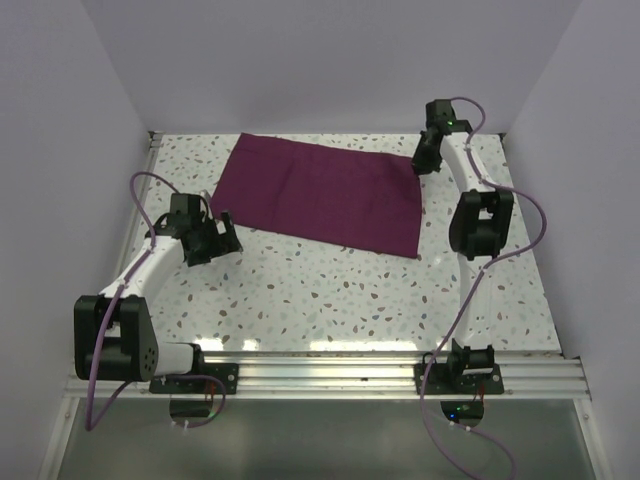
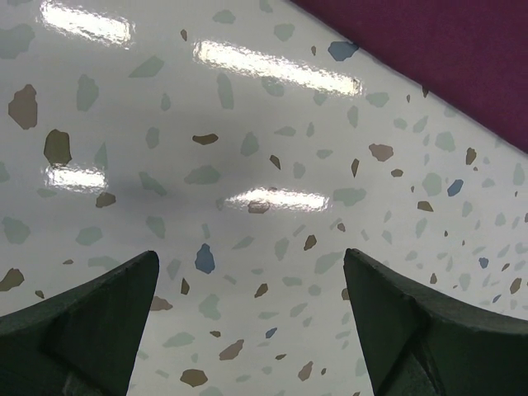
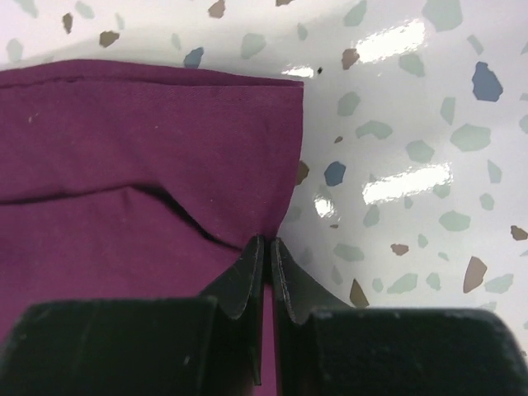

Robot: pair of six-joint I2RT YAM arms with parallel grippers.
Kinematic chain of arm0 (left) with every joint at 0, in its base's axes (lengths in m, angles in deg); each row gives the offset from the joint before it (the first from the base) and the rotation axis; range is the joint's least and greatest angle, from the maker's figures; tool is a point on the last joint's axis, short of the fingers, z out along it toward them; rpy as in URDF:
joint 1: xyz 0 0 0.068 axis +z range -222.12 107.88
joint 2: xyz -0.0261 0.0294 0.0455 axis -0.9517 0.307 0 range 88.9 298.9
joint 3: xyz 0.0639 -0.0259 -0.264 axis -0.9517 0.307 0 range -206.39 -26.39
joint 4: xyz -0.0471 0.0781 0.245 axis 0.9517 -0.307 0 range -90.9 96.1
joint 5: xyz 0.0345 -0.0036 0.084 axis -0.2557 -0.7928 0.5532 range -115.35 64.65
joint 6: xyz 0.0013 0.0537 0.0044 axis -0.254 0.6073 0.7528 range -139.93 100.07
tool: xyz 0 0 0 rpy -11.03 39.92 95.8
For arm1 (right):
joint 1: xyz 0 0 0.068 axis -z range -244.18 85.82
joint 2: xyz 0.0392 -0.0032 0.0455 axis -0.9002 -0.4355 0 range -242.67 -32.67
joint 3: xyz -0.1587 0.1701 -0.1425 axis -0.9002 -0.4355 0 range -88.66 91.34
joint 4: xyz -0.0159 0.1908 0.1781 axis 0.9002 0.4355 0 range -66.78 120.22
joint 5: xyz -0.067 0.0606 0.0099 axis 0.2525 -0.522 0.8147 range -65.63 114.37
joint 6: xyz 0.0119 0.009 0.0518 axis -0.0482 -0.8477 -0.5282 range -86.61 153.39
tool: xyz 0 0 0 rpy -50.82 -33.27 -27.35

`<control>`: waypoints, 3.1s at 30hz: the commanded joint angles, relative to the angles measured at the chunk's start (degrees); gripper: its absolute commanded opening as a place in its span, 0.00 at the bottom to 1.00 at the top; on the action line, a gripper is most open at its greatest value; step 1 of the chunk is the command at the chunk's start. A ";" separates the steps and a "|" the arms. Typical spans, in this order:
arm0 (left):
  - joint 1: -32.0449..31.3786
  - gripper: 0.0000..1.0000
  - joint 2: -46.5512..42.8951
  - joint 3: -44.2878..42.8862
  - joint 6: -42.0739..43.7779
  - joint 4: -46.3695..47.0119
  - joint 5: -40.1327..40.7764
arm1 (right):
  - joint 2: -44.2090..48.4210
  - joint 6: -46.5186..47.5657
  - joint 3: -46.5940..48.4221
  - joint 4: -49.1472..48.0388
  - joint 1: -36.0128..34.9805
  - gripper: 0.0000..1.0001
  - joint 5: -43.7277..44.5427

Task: Open and lay out the surgical kit
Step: Open the surgical kit at the center of the board.

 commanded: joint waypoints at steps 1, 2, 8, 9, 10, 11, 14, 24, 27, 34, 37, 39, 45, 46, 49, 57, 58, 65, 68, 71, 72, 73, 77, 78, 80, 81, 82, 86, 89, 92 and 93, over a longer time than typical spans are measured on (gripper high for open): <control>-0.13 0.97 -0.02 -2.06 -1.17 3.39 -1.33 | 4.46 1.70 -0.79 3.29 -0.90 0.00 -5.42; -0.13 0.97 0.06 -2.24 -1.34 3.66 -1.41 | 4.29 1.70 -1.05 3.73 -0.99 0.00 -5.34; -0.21 0.97 1.82 -3.47 -3.19 6.02 -2.11 | 5.60 2.75 -6.32 6.02 -4.68 0.00 -10.00; -0.22 0.97 2.00 -3.47 -3.62 6.38 -2.47 | 6.22 3.19 -8.33 6.28 -6.25 0.00 -10.17; -0.22 0.97 2.43 -3.47 -4.32 6.73 -2.73 | 6.57 3.54 -9.31 6.37 -7.05 0.00 -10.44; -0.22 0.96 2.61 -3.38 -4.68 7.35 -2.91 | 6.92 4.07 -10.27 6.63 -7.84 0.00 -10.96; -0.39 0.96 2.70 -2.86 -5.56 8.23 -3.35 | 7.80 5.13 -13.26 7.77 -10.66 0.00 -10.35; -0.57 0.96 -0.81 1.80 -5.65 8.49 -2.82 | 11.94 8.29 -13.81 9.96 -11.81 0.65 -1.93; -0.57 0.96 -1.51 1.98 -5.04 7.71 -2.29 | 11.59 7.86 -10.56 11.03 -11.28 0.65 -0.08; -0.57 0.96 -2.57 0.58 -2.23 4.02 -0.19 | 7.37 7.24 -4.22 11.82 -11.02 0.65 3.01; -0.57 0.96 -2.66 0.40 -1.17 3.22 0.34 | 5.17 6.27 -3.16 11.47 -10.93 0.65 2.04; -0.57 0.96 -2.57 0.57 -0.64 3.04 0.34 | 4.29 5.66 -3.69 10.68 -11.01 0.64 0.90; -0.57 0.96 -1.70 1.10 -0.20 3.04 -0.45 | 4.20 5.13 -8.17 7.43 -11.02 0.64 -0.07; -0.57 0.96 -1.61 1.02 -0.11 3.13 -0.53 | 3.77 5.21 -8.35 7.25 -11.02 0.64 0.02; -0.57 0.96 -1.43 0.93 0.32 2.87 -0.71 | 2.71 5.48 -7.56 6.99 -11.01 0.55 -0.07; -0.48 0.96 -2.04 0.58 1.82 1.55 -0.18 | 1.74 4.16 -6.77 5.67 -10.93 0.01 -1.74; -0.57 0.96 -2.13 0.49 1.82 1.38 -0.18 | 1.83 4.16 -6.68 5.58 -11.01 0.00 -1.65; -0.57 0.96 -2.40 0.66 2.17 1.29 -0.27 | 4.90 4.16 -4.14 7.15 -10.84 0.00 3.43; -0.57 0.96 -2.31 0.84 2.17 1.46 -0.45 | 6.92 3.46 -3.69 6.64 -10.14 0.00 7.48; -0.57 0.96 -2.40 0.93 2.26 1.46 -0.62 | 8.50 2.76 -4.65 5.58 -9.00 0.00 9.34; -0.57 0.96 -2.40 0.93 2.26 1.46 -0.62 | 8.59 2.49 -4.83 5.49 -8.65 0.06 9.07; -0.57 0.96 -2.40 1.01 2.35 1.46 -0.54 | 8.94 2.40 -5.44 5.32 -8.38 0.28 8.46; -0.57 0.96 -2.92 1.54 2.35 1.73 -0.71 | 8.95 2.75 -7.82 1.63 -7.33 0.82 5.65; -0.57 0.96 -3.01 1.54 2.43 1.73 -0.71 | 8.60 2.75 -8.00 1.36 -7.15 0.82 5.12; -0.57 0.96 -3.18 1.63 2.52 1.64 -0.71 | 8.16 2.58 -8.70 -0.47 -6.71 0.83 1.26; -0.57 0.96 -3.19 1.63 2.52 1.73 -0.80 | 8.16 2.32 -9.14 -1.27 -6.71 0.83 -0.06; -0.57 0.96 -3.10 1.80 2.52 1.81 -0.80 | 8.16 1.97 -10.10 -1.89 -6.53 0.83 -1.29; -0.57 0.96 -3.10 1.89 2.61 1.90 -0.89 | 7.72 1.09 -12.56 -7.41 -6.36 0.82 -10.48; -0.57 0.96 -3.01 1.98 2.61 1.99 -0.97 | 7.19 -0.14 -14.76 -11.28 -6.27 0.81 -15.43; -0.57 0.96 -3.01 2.07 2.61 1.99 -0.97 | 7.28 -1.55 -16.78 -13.75 -6.18 0.79 -18.52; -0.57 0.96 -3.01 2.07 2.61 1.99 -0.80 | 7.54 -1.81 -17.31 -14.37 -6.18 0.79 -19.83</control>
